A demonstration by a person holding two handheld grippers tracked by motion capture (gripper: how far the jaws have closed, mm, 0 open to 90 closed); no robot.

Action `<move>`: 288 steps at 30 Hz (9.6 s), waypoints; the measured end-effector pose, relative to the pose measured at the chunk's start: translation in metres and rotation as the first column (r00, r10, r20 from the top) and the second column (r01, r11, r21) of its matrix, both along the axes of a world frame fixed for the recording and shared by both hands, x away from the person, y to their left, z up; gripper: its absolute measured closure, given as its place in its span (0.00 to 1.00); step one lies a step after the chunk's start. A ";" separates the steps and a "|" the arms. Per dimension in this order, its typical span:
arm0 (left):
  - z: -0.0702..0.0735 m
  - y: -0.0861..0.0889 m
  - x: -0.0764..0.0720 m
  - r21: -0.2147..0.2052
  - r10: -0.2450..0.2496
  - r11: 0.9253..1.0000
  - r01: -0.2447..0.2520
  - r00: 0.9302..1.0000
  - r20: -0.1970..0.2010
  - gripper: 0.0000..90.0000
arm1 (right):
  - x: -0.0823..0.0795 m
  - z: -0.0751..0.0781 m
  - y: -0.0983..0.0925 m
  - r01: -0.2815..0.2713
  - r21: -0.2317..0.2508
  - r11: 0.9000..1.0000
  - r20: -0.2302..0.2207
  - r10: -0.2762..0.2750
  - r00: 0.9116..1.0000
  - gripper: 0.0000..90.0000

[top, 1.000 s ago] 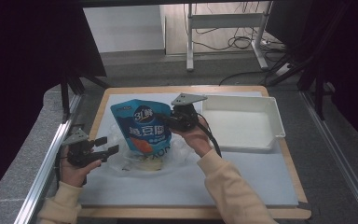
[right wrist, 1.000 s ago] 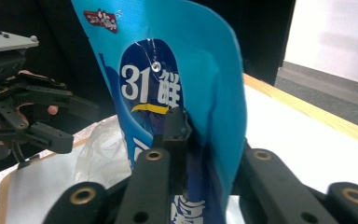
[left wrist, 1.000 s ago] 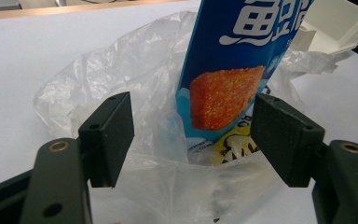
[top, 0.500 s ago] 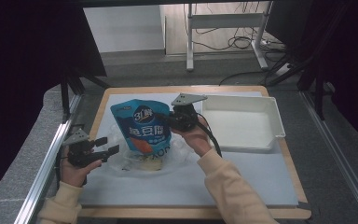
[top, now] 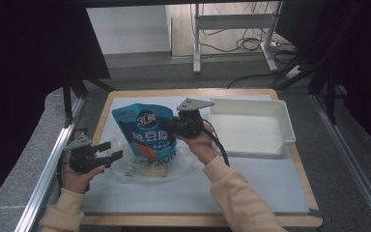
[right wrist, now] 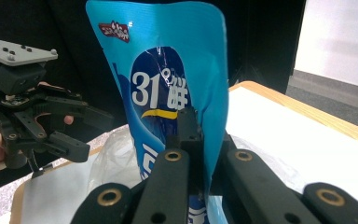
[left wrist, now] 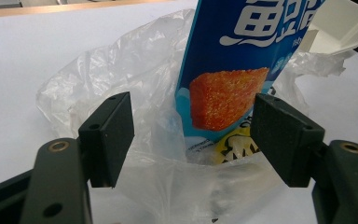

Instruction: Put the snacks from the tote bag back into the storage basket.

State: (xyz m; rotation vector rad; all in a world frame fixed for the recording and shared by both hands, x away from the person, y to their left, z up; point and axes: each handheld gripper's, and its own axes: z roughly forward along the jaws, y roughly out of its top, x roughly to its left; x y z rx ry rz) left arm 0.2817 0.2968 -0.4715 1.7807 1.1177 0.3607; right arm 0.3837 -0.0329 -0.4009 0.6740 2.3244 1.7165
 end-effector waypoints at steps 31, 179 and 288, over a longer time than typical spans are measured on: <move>-0.002 0.003 0.001 -0.004 0.005 1.000 -0.005 1.000 -0.010 0.34 | -0.012 0.017 0.016 -0.023 0.077 0.997 0.013 0.022 1.000 0.99; -0.006 0.000 0.004 0.013 0.010 1.000 -0.010 0.999 -0.031 0.34 | 0.047 0.087 -0.217 0.370 0.246 0.896 0.079 -0.399 0.914 0.99; 0.000 -0.005 0.008 0.019 -0.001 1.000 0.001 1.000 -0.014 0.34 | 0.041 -0.001 -0.278 0.558 0.008 0.830 0.004 -0.558 0.830 0.49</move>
